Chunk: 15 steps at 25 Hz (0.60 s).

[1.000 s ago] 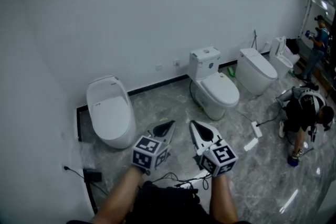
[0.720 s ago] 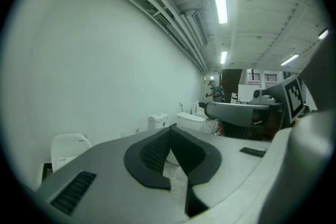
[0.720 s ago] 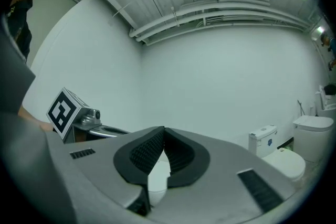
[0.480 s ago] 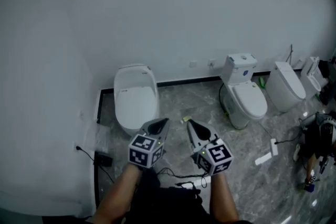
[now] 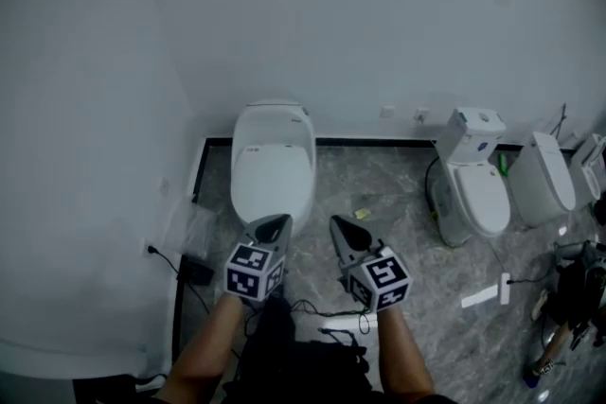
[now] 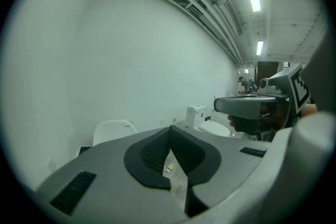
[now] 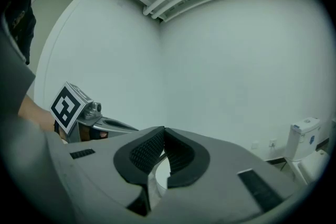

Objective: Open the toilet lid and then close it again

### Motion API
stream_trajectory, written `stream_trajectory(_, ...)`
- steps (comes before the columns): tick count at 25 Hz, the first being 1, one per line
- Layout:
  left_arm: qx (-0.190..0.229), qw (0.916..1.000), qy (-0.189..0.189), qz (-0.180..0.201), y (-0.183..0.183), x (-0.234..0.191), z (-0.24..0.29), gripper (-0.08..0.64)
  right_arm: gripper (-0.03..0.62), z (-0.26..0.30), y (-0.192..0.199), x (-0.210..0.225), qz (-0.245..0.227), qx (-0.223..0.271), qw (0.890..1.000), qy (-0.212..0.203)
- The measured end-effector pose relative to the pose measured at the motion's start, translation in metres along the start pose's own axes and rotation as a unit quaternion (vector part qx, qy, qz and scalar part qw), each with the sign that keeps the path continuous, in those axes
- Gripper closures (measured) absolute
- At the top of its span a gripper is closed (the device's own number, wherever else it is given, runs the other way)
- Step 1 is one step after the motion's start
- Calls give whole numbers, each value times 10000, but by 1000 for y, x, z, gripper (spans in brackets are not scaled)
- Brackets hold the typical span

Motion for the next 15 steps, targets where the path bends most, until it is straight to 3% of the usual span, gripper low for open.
stream_trajectory(7,-505,9977,-382,-246,56,-74,17,555,580,85,39,-11,3,-565,9976,-406)
stream_trajectory(15,-1144,9907,-588,-434,130,-140,41,555,574,179,96,-25,17,-1365,9859,-967)
Point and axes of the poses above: the fingertips, and each gripper's own axes: z forward along the fingers, x to its right, y out of its underside, the point moved 2 cm from there along -z, backward along the fingers, and after that the axes turned 3 degrees about z, right-handed, at the moved point
